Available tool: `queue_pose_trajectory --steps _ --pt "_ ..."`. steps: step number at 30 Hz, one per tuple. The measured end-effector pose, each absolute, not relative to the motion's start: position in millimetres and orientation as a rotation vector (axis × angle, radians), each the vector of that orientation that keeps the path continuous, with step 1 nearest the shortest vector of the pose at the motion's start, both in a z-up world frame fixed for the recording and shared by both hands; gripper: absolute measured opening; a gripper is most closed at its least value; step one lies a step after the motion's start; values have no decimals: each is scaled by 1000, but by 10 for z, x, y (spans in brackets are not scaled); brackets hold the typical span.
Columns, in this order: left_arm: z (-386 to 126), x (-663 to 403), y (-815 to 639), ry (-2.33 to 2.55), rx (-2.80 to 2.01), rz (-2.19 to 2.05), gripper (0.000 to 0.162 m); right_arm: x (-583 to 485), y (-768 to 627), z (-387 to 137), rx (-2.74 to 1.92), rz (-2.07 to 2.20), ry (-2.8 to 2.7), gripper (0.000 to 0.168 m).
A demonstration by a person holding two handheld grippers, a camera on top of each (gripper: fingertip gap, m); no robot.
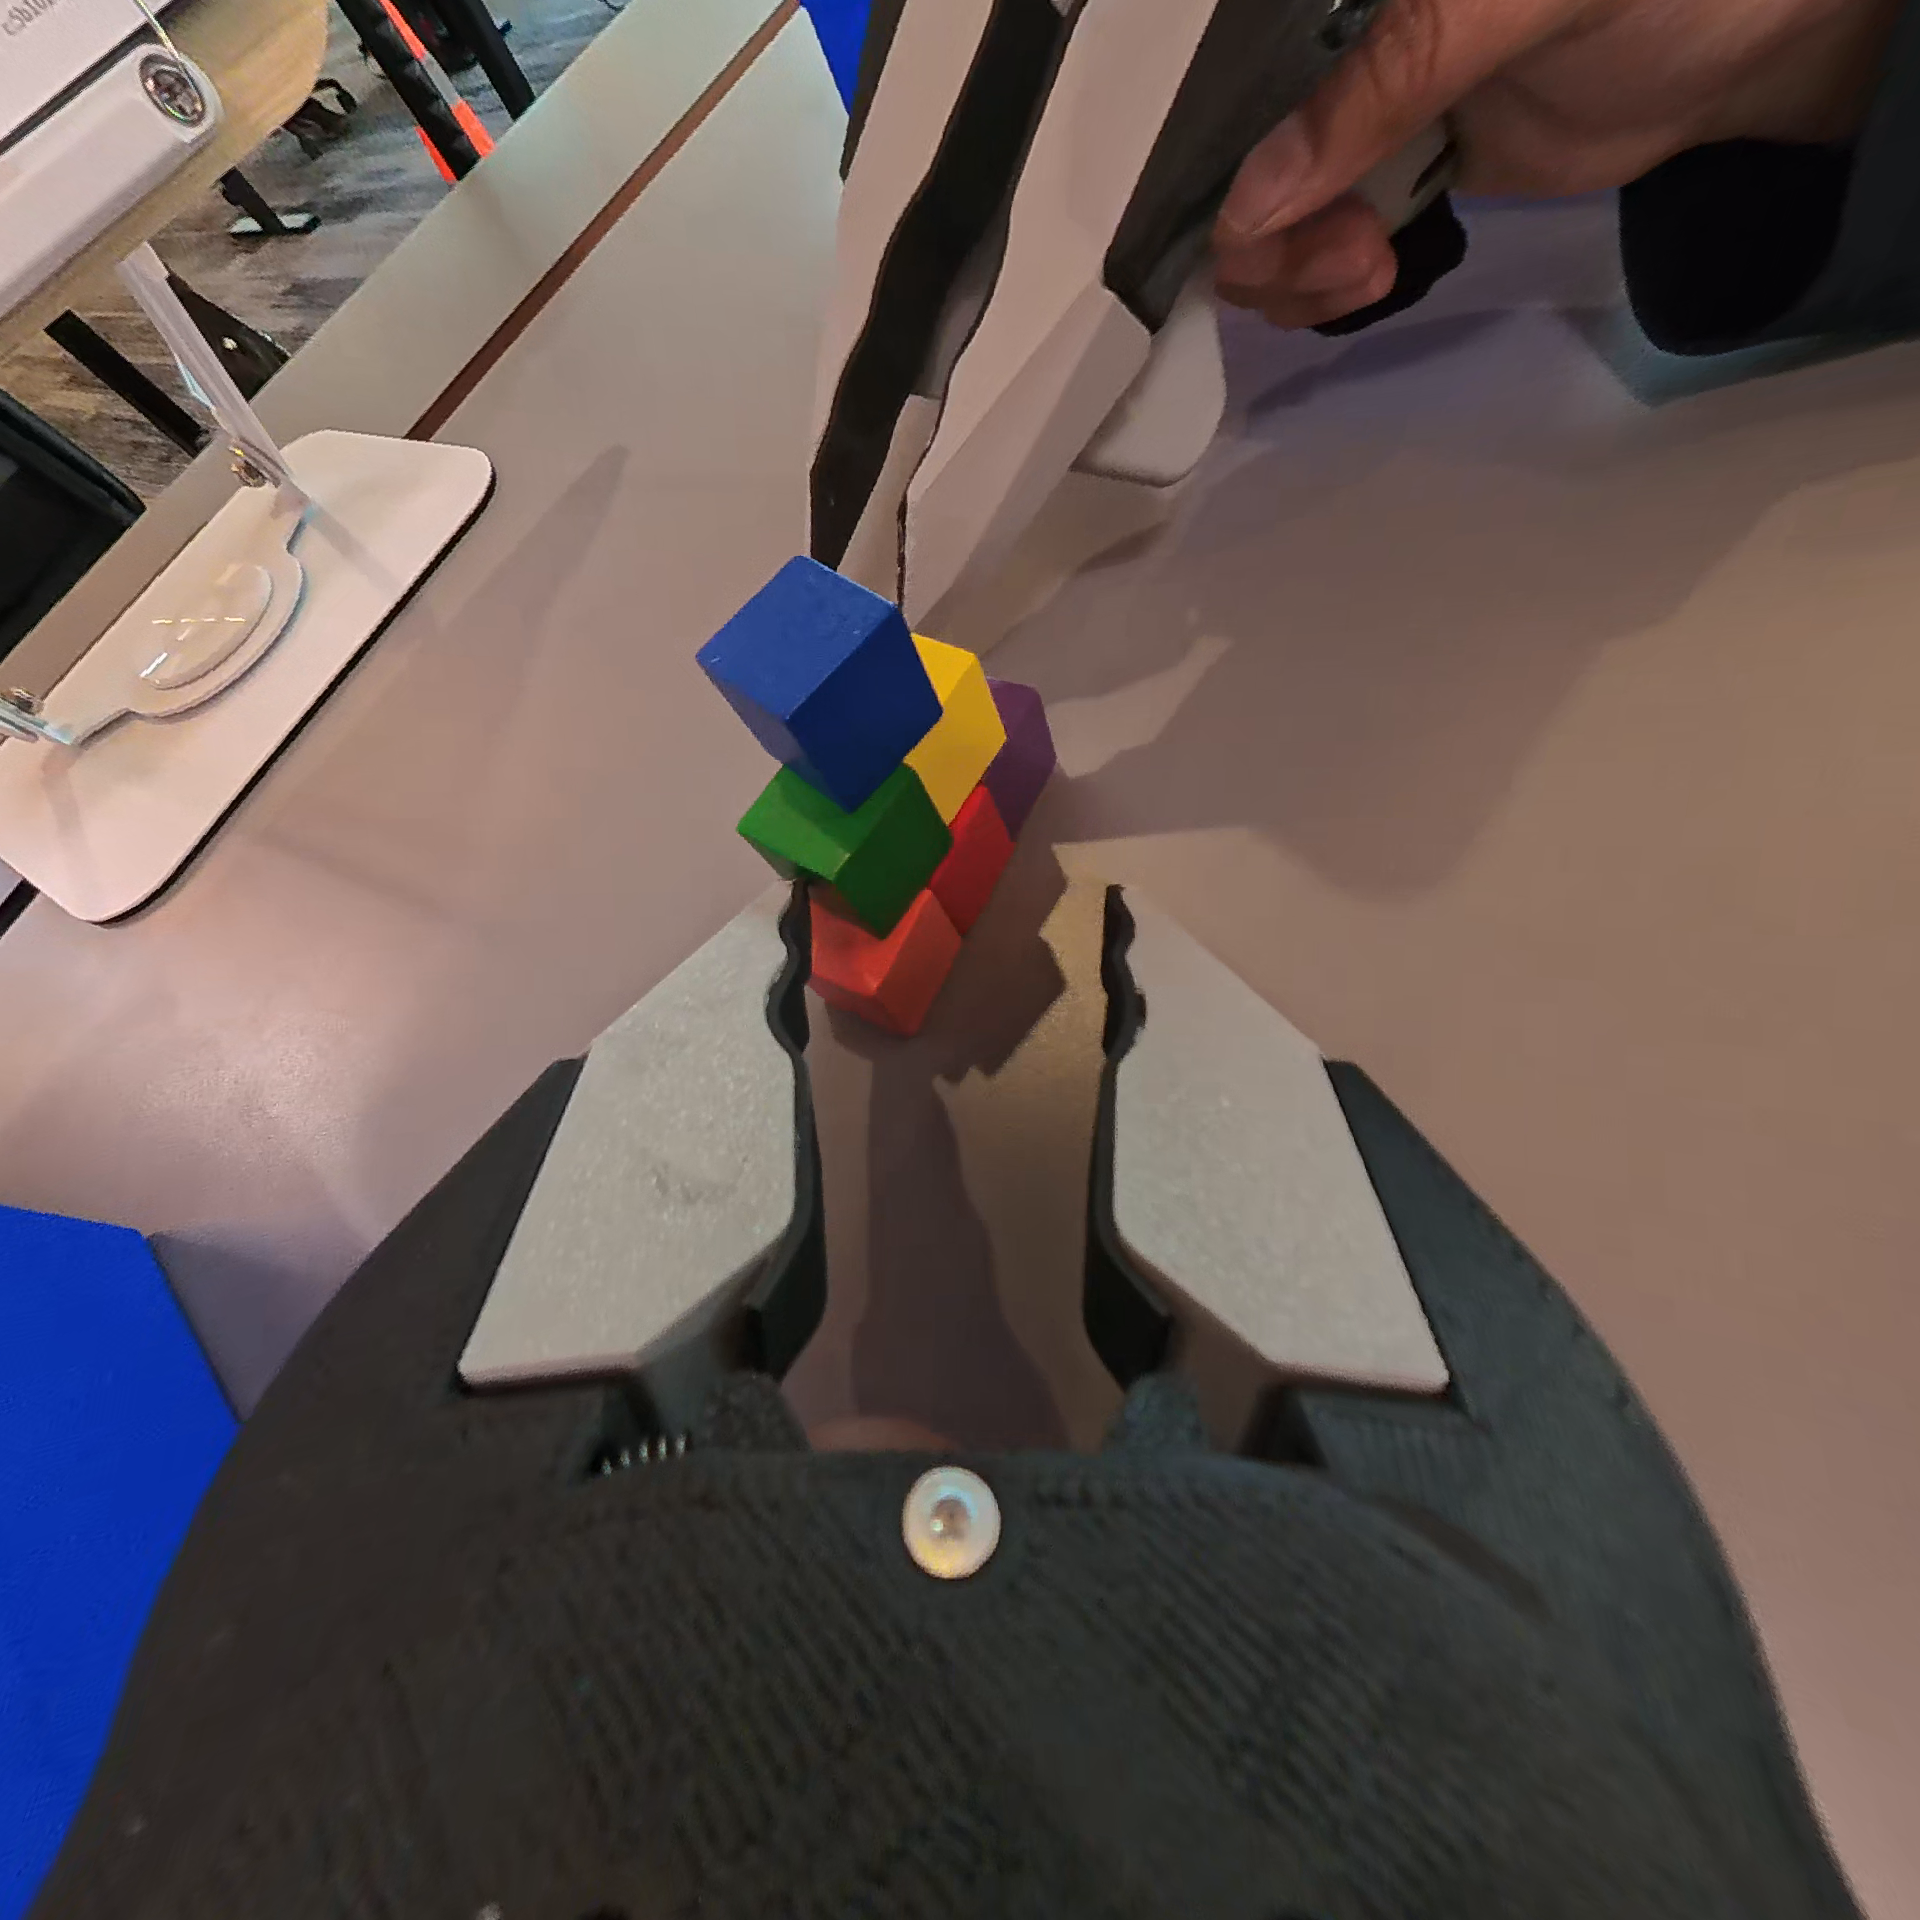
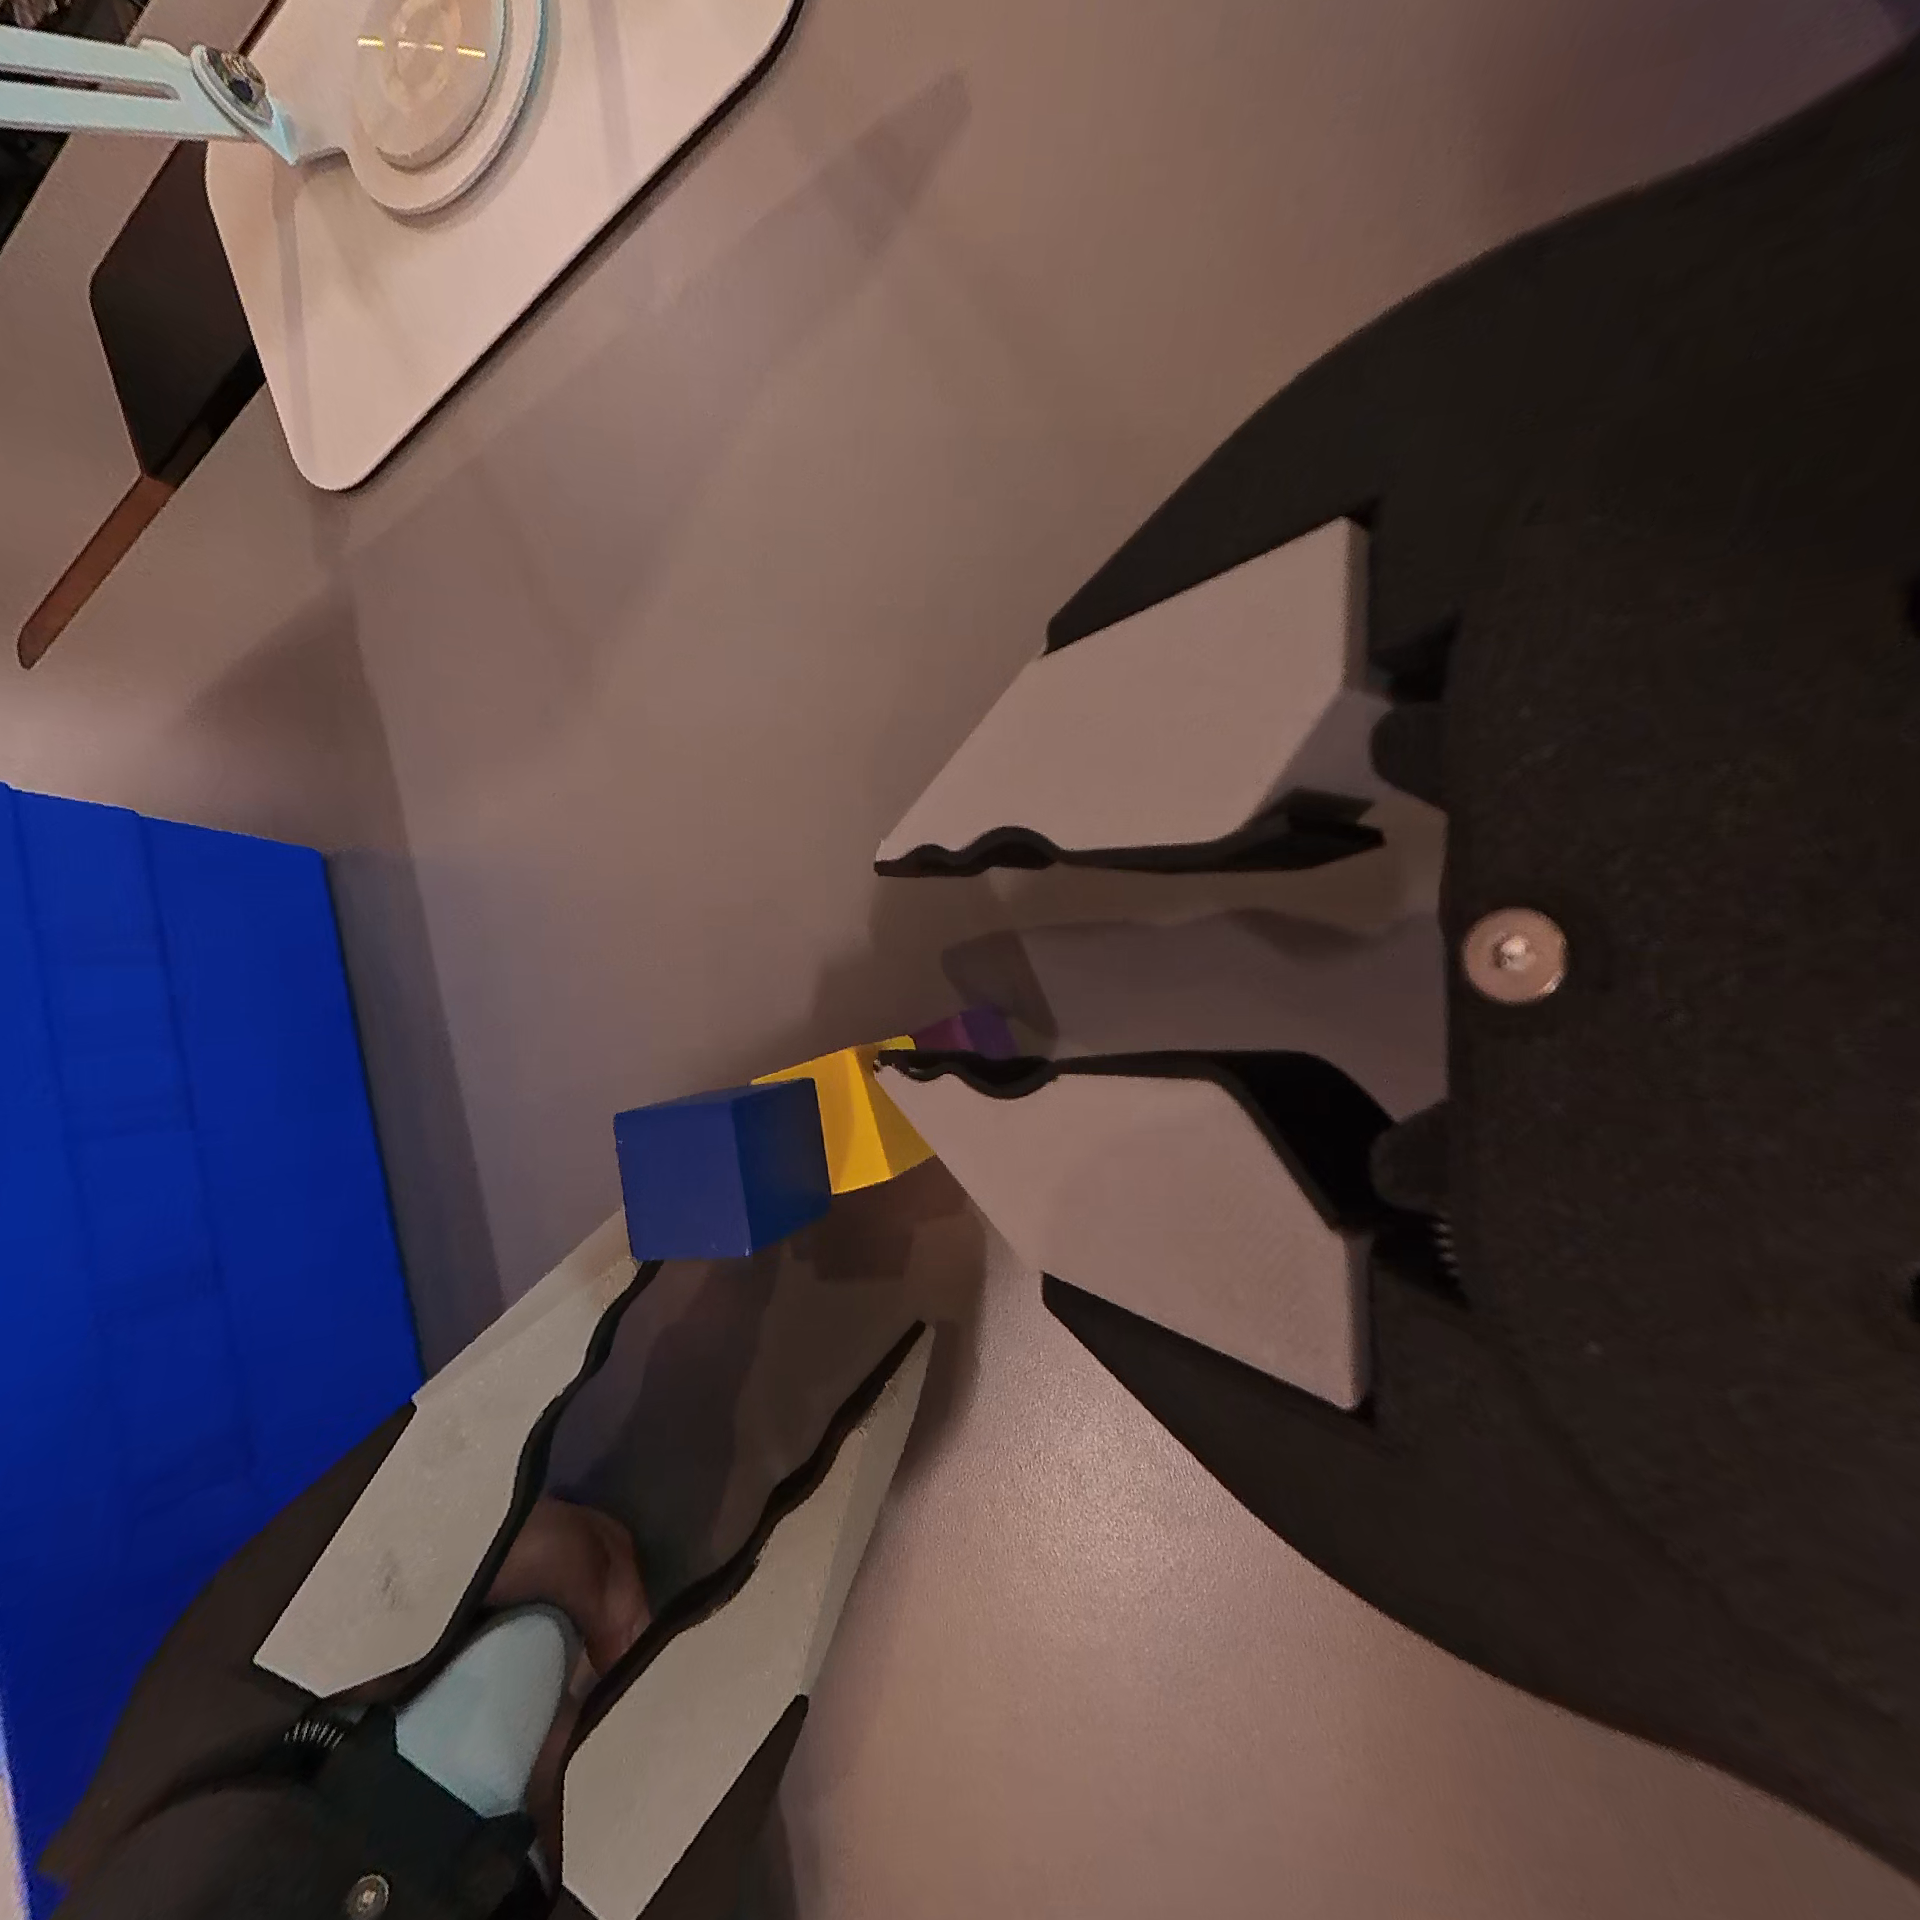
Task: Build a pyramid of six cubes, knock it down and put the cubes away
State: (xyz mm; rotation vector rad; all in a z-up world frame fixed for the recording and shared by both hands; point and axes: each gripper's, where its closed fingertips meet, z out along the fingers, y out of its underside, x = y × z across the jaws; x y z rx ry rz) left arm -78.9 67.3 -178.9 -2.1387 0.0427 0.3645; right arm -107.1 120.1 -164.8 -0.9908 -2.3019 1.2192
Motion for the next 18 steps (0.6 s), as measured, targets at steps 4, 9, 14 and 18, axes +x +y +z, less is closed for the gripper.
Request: queue_pose_trajectory --steps 4,9,14,18 --pt "-1791 -789 674 43 -2139 371 54 -1067 1197 -1652 -990 1224 -2307 30" --pt "-1790 -778 673 48 -2139 371 55 -1065 1194 -1668 -986 1220 -2314 30" --pt "-1790 -765 673 56 -2139 376 56 -1063 1200 -1676 -980 1211 -2321 31" --pt "-1747 -792 663 30 -2115 375 55 -1084 1265 -1606 -988 1210 -2289 36"
